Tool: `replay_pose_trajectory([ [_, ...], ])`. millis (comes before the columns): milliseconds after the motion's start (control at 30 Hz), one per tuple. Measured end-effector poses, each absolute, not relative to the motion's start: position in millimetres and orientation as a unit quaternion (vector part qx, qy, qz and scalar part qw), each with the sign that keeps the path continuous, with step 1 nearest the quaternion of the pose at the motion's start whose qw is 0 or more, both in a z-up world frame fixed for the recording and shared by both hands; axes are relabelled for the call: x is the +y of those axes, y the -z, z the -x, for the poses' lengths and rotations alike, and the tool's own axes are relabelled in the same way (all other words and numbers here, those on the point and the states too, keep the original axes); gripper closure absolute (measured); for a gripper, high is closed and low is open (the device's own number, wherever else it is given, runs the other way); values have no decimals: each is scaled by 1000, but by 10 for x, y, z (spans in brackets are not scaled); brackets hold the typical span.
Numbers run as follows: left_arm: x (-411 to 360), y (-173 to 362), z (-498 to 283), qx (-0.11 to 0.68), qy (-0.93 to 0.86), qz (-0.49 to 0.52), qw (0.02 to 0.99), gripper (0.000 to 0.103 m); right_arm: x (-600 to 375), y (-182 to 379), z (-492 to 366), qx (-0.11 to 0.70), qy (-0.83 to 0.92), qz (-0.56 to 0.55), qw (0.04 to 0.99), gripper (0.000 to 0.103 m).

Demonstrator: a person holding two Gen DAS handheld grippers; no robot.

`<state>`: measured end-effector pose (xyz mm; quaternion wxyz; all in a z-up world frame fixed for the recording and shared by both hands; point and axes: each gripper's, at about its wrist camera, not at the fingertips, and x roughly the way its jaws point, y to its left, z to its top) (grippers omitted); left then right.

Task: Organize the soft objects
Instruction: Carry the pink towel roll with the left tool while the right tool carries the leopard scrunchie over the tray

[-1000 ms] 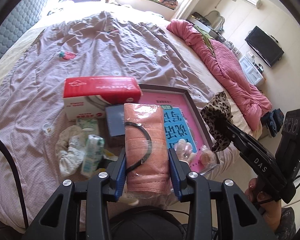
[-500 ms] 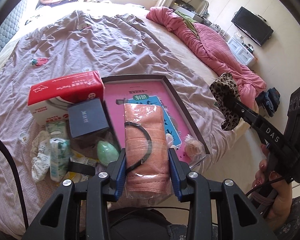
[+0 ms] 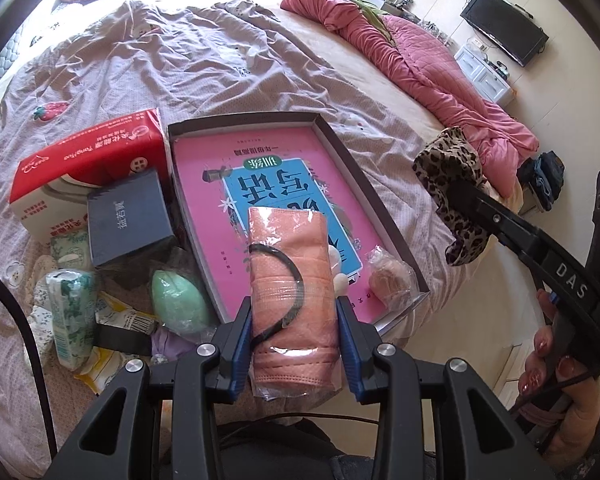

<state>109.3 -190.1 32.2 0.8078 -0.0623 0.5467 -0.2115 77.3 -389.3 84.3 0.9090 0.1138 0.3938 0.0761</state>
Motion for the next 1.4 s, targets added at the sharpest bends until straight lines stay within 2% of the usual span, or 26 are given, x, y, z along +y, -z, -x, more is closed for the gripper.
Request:
replay_pose_trajectory([
  [567,-2030,79,-1266,579,203,42,789,64,-3750,-393,-816,455,-94,-119,877,82],
  [1400,-2072,258,-1326,592,208,34,778,64,-3749,157,-902,521,-88,-168,832,79],
])
